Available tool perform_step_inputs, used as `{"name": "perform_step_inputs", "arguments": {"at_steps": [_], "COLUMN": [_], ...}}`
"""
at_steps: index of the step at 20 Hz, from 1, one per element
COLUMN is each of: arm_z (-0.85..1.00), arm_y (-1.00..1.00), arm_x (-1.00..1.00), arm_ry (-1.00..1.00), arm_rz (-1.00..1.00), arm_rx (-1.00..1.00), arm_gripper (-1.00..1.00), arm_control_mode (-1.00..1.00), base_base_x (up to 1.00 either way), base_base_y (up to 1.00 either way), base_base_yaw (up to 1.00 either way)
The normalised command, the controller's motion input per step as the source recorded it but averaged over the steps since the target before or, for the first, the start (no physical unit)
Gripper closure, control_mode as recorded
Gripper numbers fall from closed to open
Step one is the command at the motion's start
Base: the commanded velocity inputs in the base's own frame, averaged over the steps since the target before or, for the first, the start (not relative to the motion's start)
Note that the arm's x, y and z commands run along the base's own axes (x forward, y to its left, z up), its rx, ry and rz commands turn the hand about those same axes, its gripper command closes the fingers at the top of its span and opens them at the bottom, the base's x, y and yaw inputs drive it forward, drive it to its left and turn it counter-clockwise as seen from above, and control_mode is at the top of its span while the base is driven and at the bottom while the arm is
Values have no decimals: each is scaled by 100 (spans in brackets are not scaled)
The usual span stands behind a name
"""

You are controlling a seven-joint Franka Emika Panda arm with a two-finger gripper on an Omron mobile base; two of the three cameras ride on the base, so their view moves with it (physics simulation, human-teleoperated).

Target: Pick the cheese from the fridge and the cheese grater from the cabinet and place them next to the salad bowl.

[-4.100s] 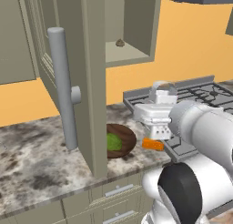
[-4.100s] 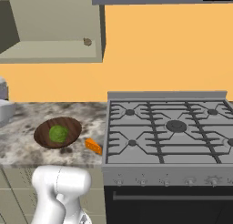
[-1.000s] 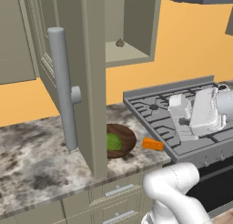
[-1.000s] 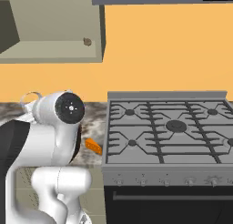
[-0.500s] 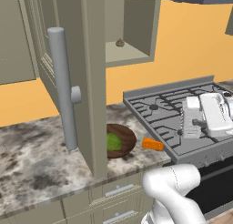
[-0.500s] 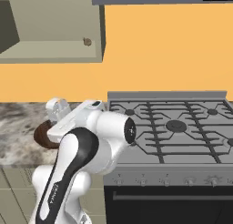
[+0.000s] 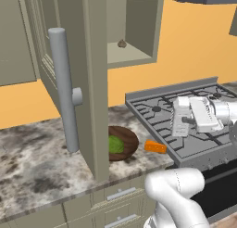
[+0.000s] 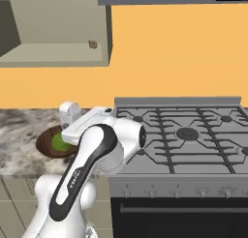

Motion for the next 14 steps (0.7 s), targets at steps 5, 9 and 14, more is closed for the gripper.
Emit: {"name": "perform_step_inputs", "arguments": {"at_steps": [5, 9, 14], "arm_z": [-41, -23, -25], "arm_y": [0, -2, 0], "arm_x": [53, 54, 59], "arm_ry": [-13, -4, 4], "arm_rz": [13, 16, 7], "arm_rx": [-1, 0, 0], "arm_gripper": [100, 100, 100], "arm_control_mode": [-100, -100, -100], "base_base_x": [0, 0, 0], "base_base_y": [0, 0, 0], "base_base_yaw": [0, 0, 0]}}
